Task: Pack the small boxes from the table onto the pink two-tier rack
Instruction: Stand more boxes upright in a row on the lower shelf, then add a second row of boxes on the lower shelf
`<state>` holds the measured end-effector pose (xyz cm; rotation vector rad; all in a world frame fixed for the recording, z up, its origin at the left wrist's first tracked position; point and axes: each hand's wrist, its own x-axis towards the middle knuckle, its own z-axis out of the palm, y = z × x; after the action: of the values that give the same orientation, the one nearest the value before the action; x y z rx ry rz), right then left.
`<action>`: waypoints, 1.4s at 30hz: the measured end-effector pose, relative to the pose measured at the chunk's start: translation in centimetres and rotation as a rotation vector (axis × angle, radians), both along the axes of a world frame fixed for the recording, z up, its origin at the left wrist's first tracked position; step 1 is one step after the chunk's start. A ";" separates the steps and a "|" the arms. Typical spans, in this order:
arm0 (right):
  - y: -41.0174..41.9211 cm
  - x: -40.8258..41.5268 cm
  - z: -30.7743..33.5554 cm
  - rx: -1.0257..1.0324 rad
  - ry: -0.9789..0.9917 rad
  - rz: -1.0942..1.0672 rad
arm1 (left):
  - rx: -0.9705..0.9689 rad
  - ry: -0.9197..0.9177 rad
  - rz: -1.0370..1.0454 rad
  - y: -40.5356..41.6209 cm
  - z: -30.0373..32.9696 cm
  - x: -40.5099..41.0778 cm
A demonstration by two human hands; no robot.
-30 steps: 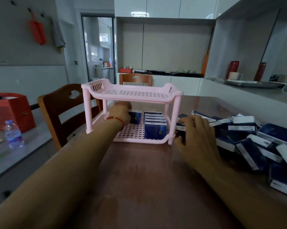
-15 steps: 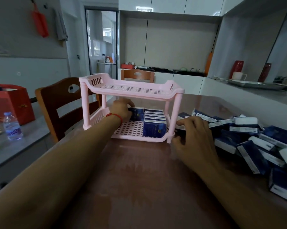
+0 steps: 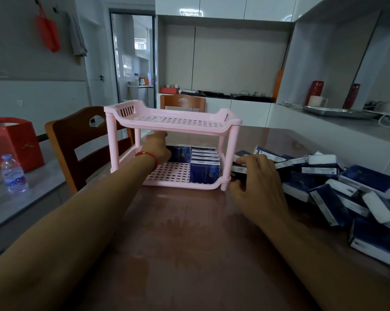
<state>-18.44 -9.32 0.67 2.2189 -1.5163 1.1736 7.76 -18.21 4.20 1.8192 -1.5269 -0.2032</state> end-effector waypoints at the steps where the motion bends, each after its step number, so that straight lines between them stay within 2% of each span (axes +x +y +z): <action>1: 0.0 -0.1 0.0 -0.011 0.012 -0.010 | -0.017 -0.023 0.012 0.7 0.2 -0.3; 4: -0.2 -0.8 0.2 -0.052 0.069 -0.057 | -0.053 -0.106 0.031 3.7 0.3 -1.7; 7: 0.2 -1.8 0.6 -0.074 0.069 -0.118 | -0.052 -0.325 0.045 7.3 -0.3 -3.8; 13: 3.5 -4.4 1.9 -0.222 0.101 -0.191 | -0.213 -0.509 -0.112 13.1 -1.4 -8.6; 16: 4.6 -7.4 2.4 -0.103 0.162 -0.446 | -0.299 -0.502 -0.362 14.6 -1.5 -11.4; 18: 5.3 -9.4 1.9 0.017 0.290 -0.622 | -0.321 -0.501 -0.539 14.8 -1.6 -13.2; 21: 5.9 -10.6 0.8 0.195 0.469 -0.738 | -0.324 -0.588 -0.706 14.2 -1.3 -15.1; 22: 5.9 -10.6 0.5 0.224 0.507 -0.746 | -0.328 -0.573 -0.720 14.0 -1.3 -15.5; 24: 5.8 -10.5 0.6 0.213 0.511 -0.746 | -0.344 -0.416 -0.718 13.8 -1.7 -16.2; 26: 6.0 -10.8 0.8 0.055 0.442 -0.683 | -0.338 -0.221 -0.640 13.7 -2.8 -16.6; 28: 6.6 -10.7 0.7 -0.201 0.355 -0.439 | -0.242 -0.044 -0.560 13.8 -3.6 -16.6; 29: 7.1 -10.4 0.8 -0.266 0.348 -0.272 | -0.146 0.070 -0.577 13.8 -3.7 -16.6; 32: 8.0 -8.8 0.6 -0.212 0.490 0.070 | 0.049 0.517 -0.753 13.7 -3.5 -16.3; 34: 8.3 -8.4 0.5 -0.027 0.543 0.148 | 0.095 0.641 -0.828 13.5 -3.5 -15.9; 36: 9.1 -9.2 0.5 0.131 0.441 0.094 | 0.119 0.616 -0.850 13.2 -3.7 -15.6; 38: 10.6 -10.8 0.6 0.081 0.286 -0.069 | 0.132 0.579 -0.836 13.0 -4.0 -15.5; 40: 11.9 -12.7 1.1 0.066 0.306 -0.402 | 0.142 0.559 -0.813 12.9 -3.9 -15.6; 42: 12.5 -14.2 1.2 0.247 0.400 -0.681 | 0.149 0.543 -0.793 12.9 -3.9 -15.8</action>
<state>-32.60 3.23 1.85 1.6685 -2.0488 0.3343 -8.05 -5.29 0.31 1.0264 -1.7546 -1.1085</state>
